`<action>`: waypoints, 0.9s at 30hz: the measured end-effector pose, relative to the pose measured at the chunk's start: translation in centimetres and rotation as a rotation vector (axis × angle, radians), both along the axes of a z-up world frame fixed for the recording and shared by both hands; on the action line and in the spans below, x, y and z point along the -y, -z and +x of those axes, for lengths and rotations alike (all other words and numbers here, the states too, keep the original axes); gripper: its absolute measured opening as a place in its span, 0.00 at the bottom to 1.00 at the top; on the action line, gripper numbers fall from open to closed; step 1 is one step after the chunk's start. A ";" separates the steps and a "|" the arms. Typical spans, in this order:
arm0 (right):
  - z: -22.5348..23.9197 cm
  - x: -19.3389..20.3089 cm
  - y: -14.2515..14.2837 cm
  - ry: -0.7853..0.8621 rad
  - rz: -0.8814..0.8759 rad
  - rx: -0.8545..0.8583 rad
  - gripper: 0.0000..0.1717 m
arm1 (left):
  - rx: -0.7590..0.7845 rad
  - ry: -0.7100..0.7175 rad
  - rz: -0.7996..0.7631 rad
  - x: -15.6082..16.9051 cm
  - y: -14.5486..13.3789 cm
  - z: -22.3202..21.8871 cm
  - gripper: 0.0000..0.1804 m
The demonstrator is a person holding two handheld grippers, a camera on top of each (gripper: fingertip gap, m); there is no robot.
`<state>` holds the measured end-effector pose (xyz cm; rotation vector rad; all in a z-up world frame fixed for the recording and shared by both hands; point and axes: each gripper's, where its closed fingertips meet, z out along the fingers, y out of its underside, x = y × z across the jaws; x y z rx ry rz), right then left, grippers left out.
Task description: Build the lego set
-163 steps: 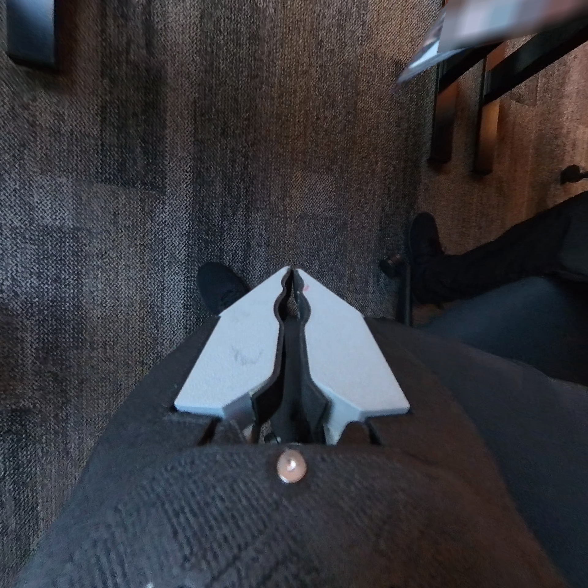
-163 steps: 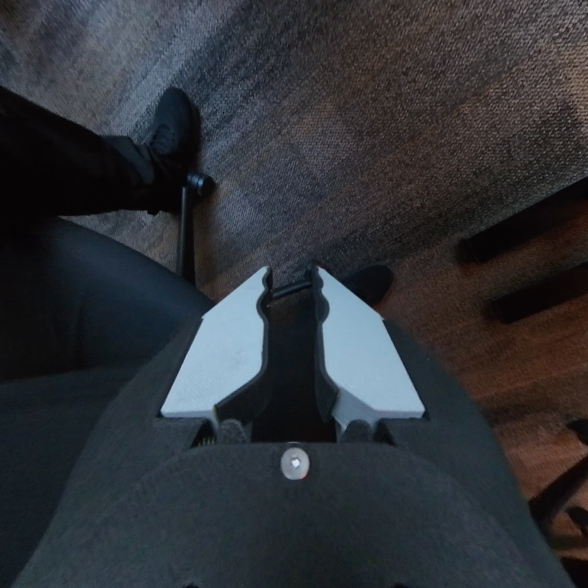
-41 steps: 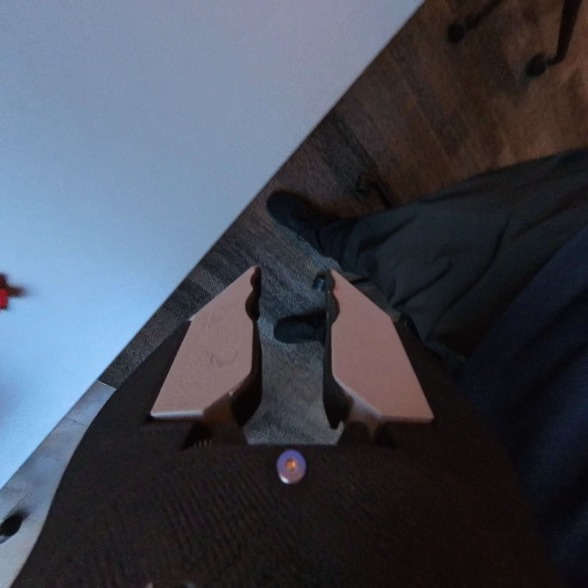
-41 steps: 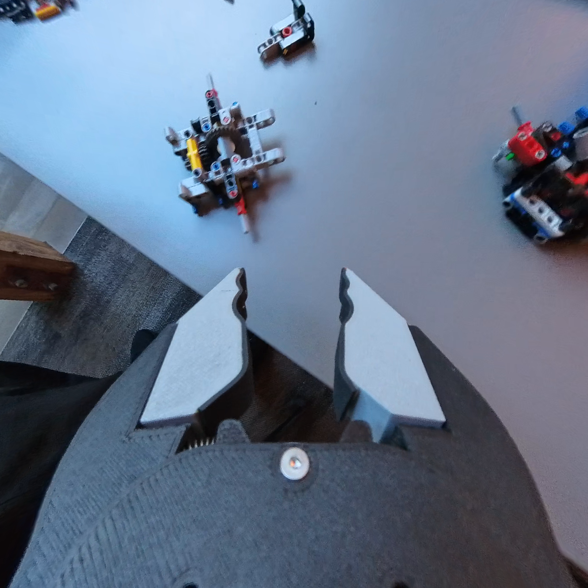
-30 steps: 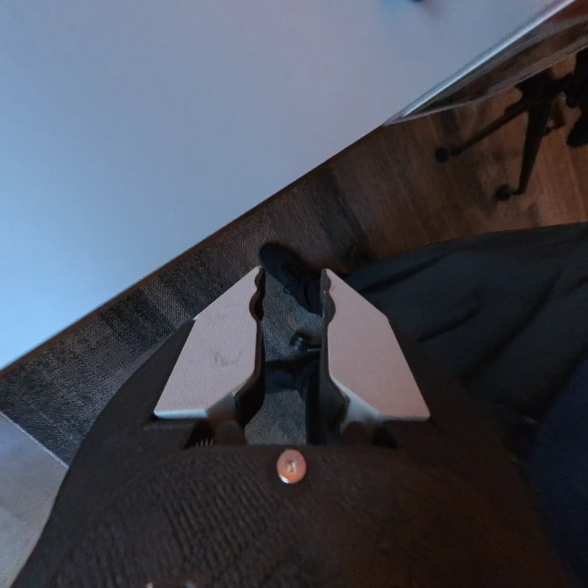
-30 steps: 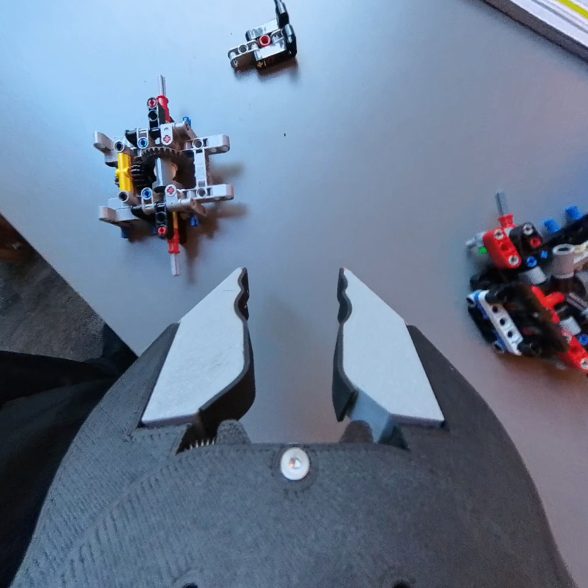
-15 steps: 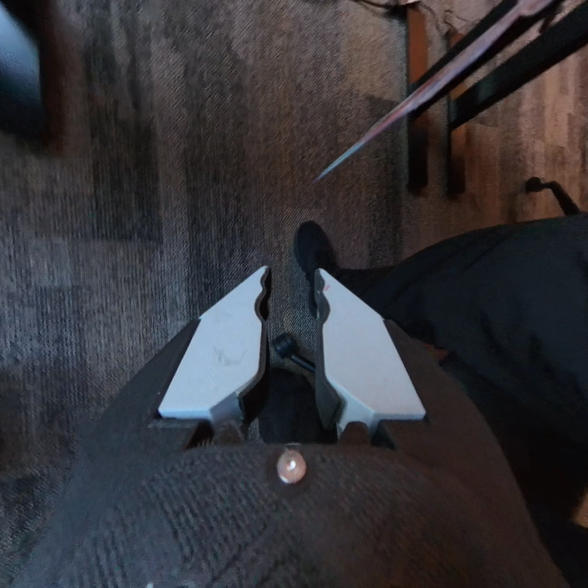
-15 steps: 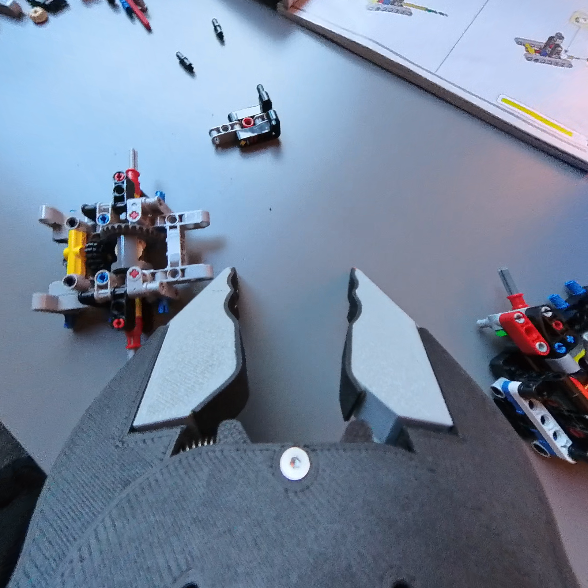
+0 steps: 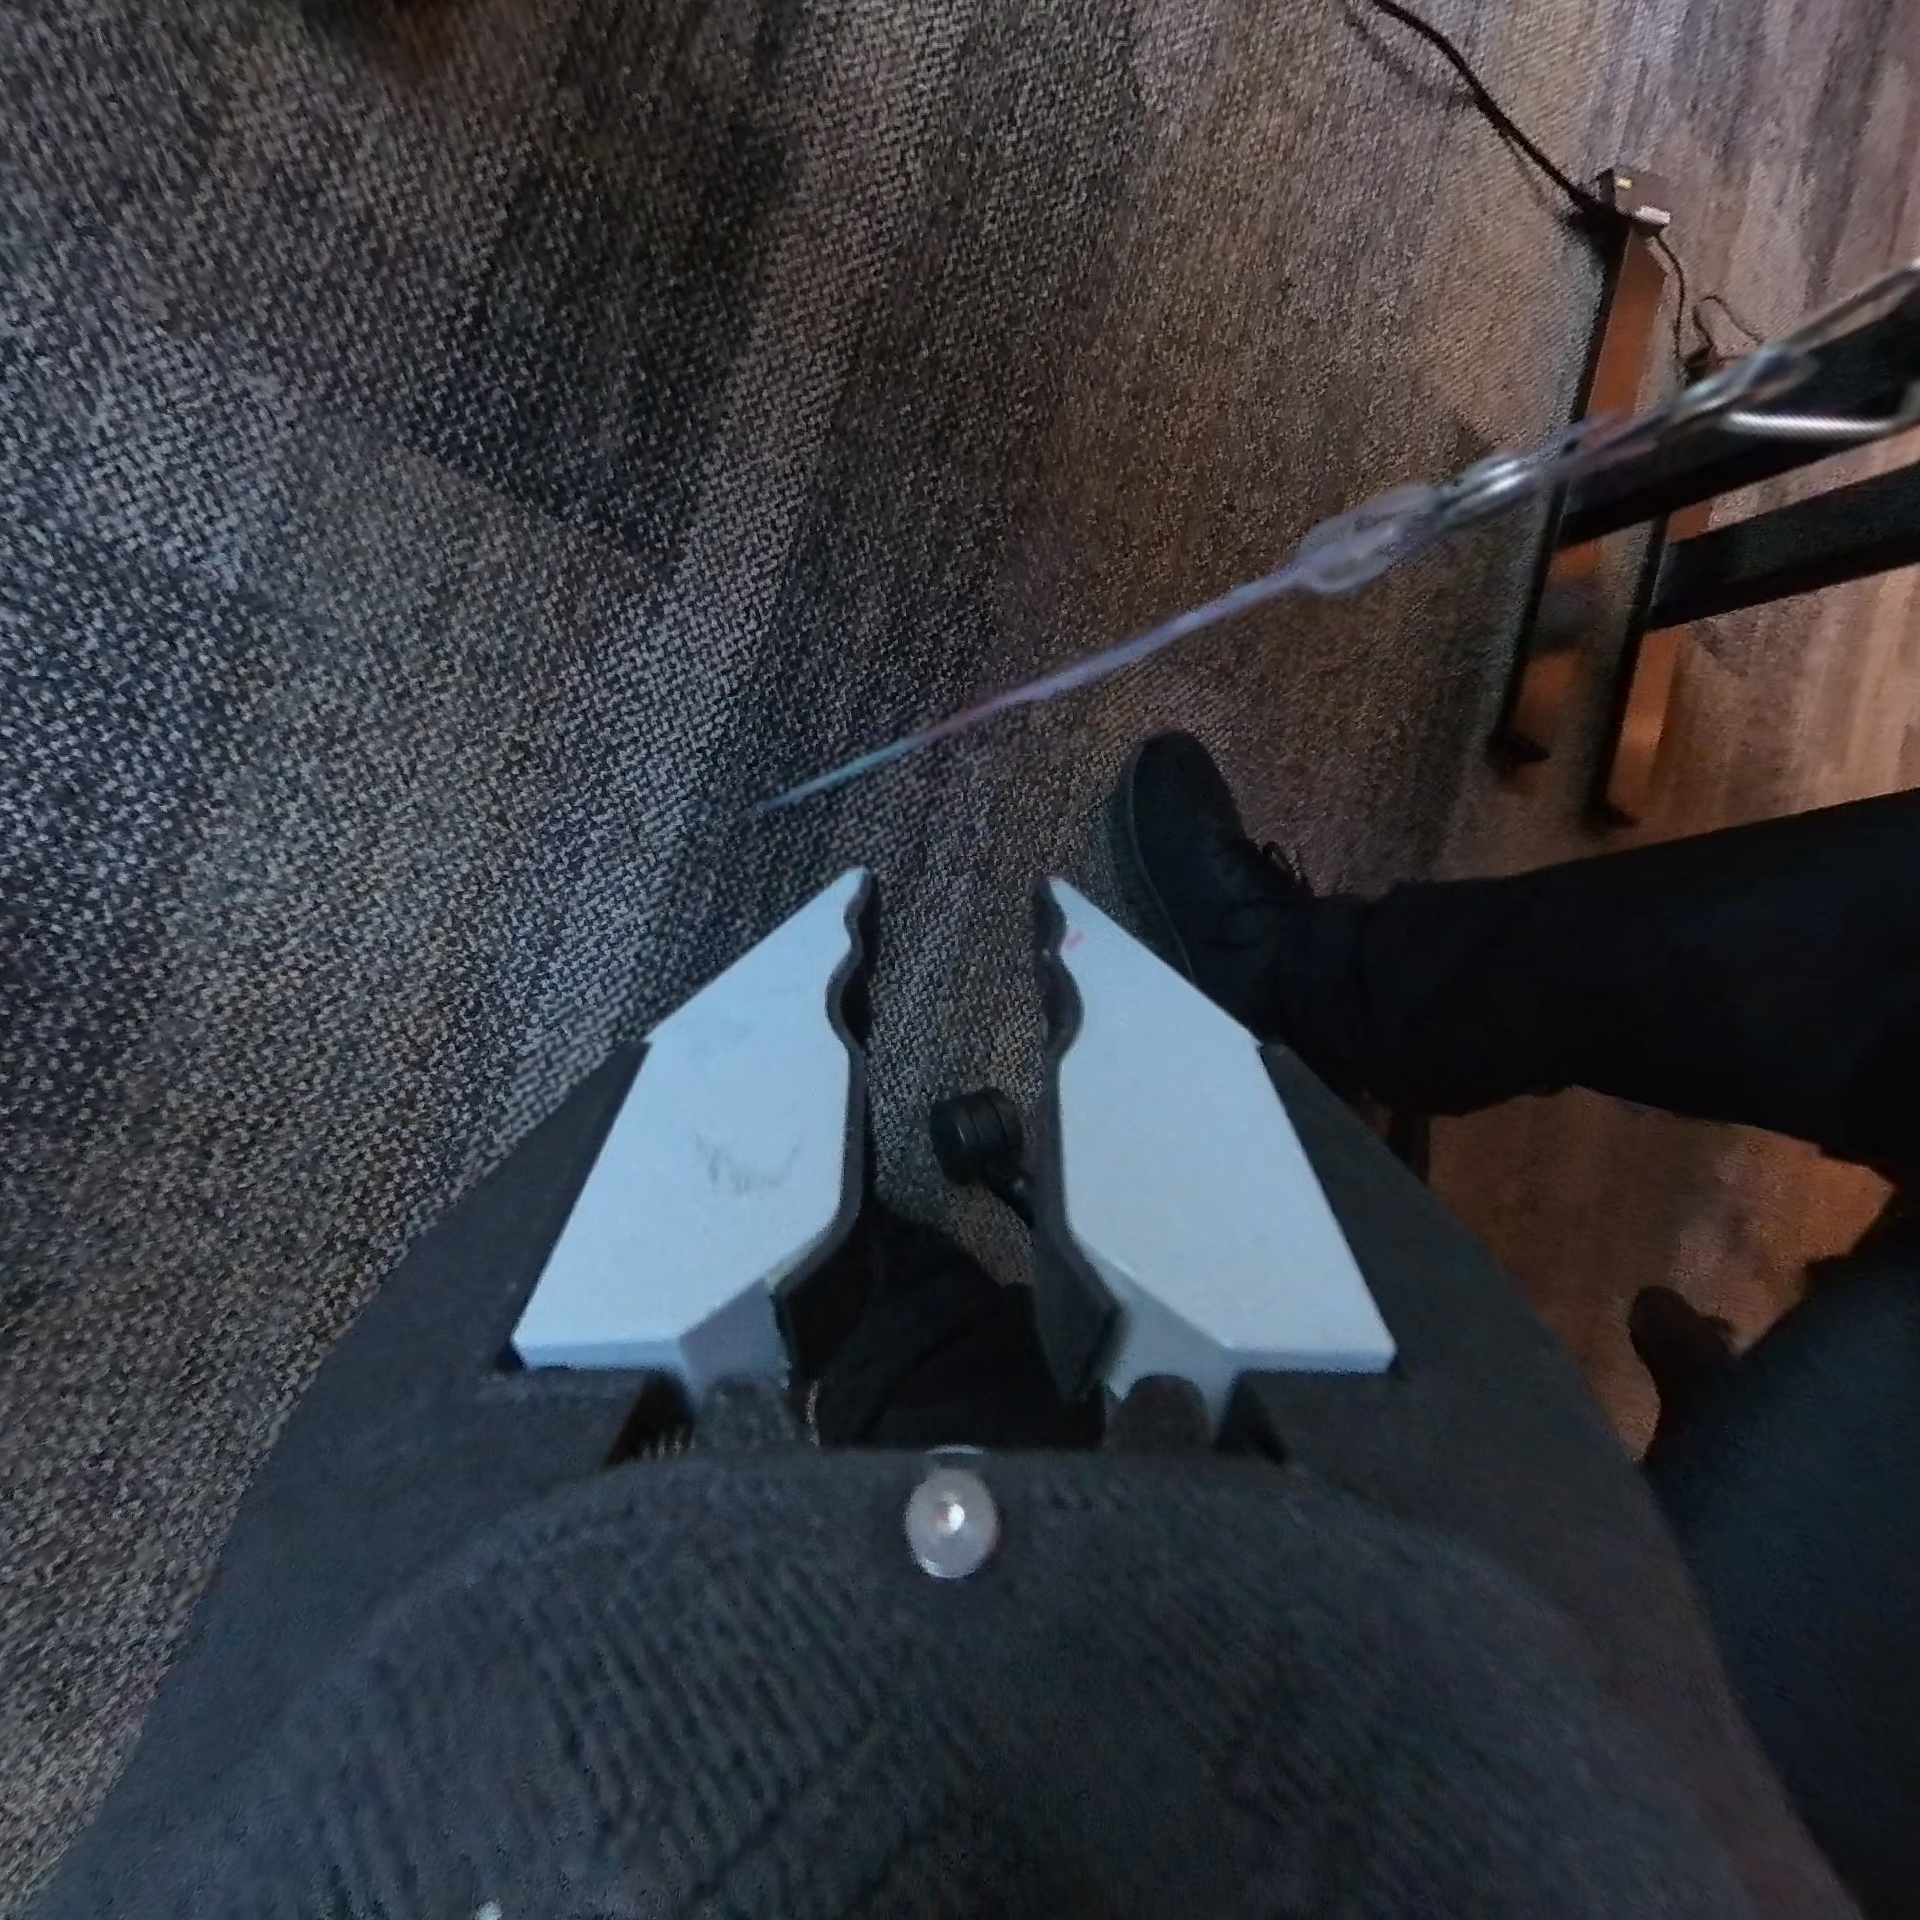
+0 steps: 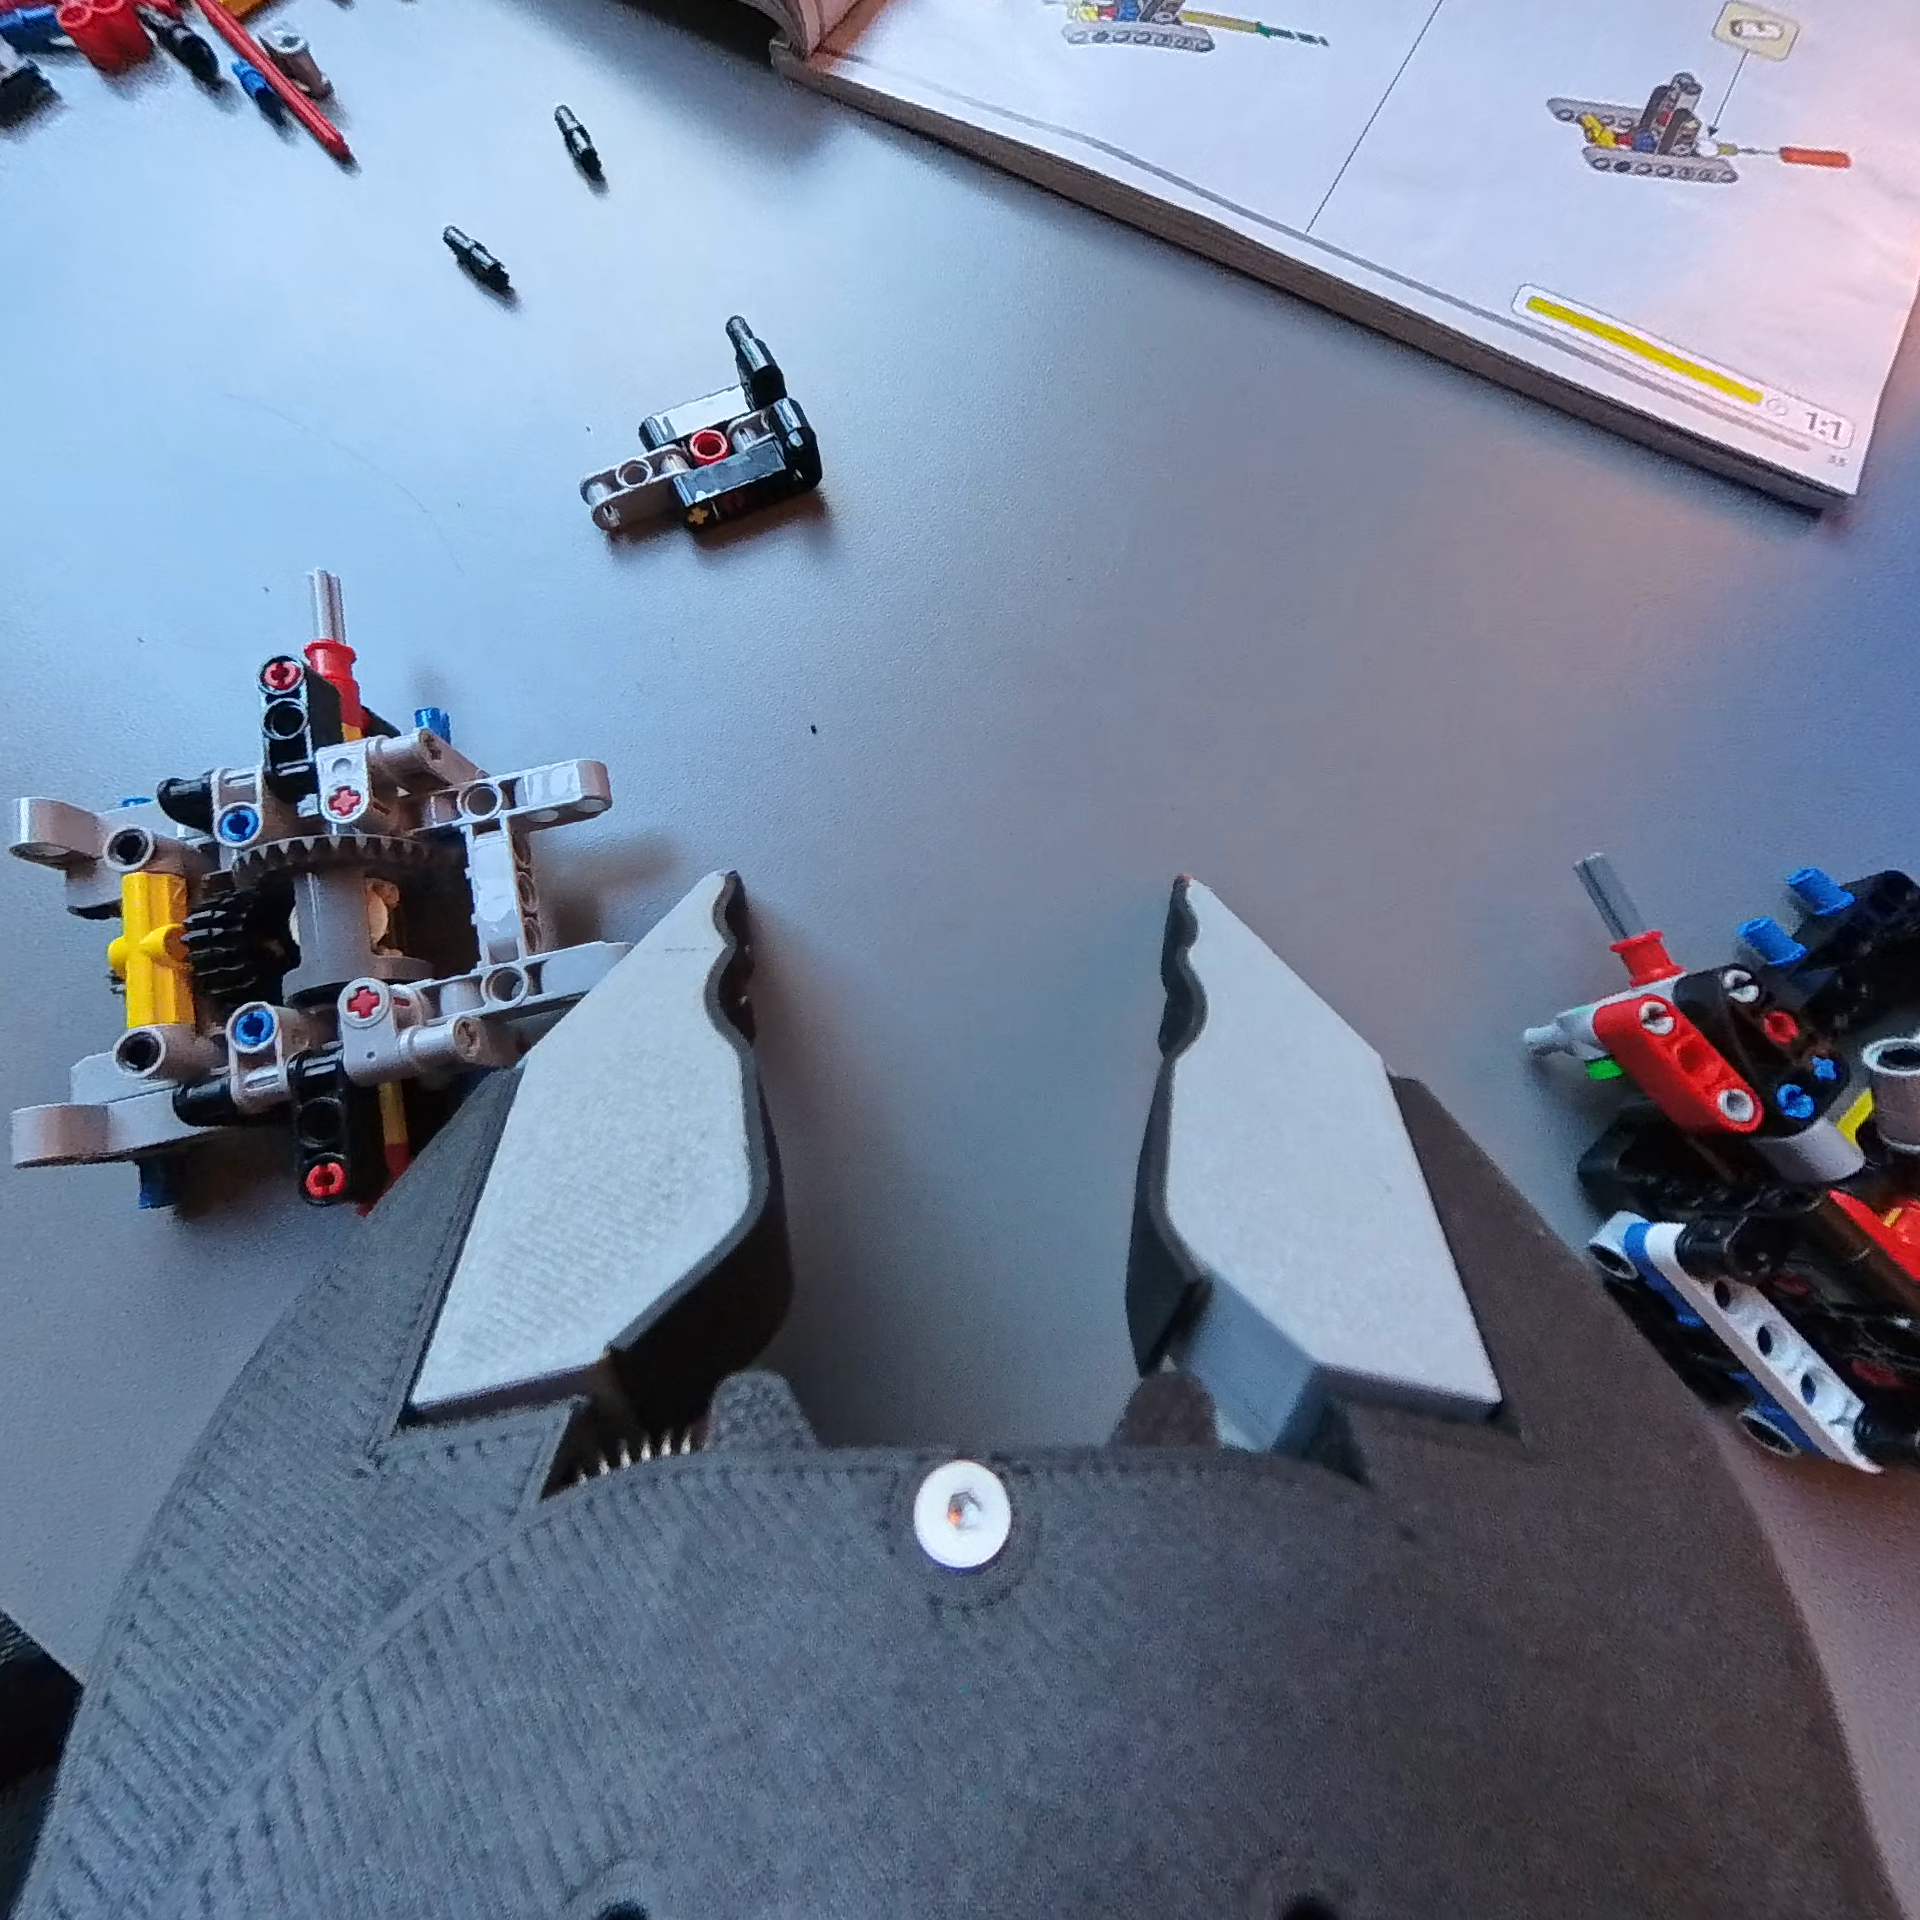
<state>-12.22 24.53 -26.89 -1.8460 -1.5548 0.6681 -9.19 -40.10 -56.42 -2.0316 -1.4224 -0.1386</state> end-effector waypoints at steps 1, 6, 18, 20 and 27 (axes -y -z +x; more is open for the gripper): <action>0.0 0.0 0.0 0.000 -0.001 0.000 0.45 | -0.008 -0.005 0.007 0.3 0.4 -0.1 0.15; 0.0 -0.1 0.0 -0.001 -0.002 -0.001 0.46 | 0.024 -0.013 0.025 0.9 2.2 0.8 0.15; -0.2 -0.2 0.0 -0.008 -0.005 0.001 0.45 | -0.006 0.068 0.021 -0.3 1.3 -2.0 0.15; -0.2 -0.2 0.0 -0.008 -0.006 0.001 0.45 | -0.013 0.101 -0.005 -0.5 1.6 -1.8 0.15; -0.2 -0.2 0.1 -0.008 -0.004 0.002 0.45 | -0.016 0.105 -0.020 0.0 1.4 -3.0 0.15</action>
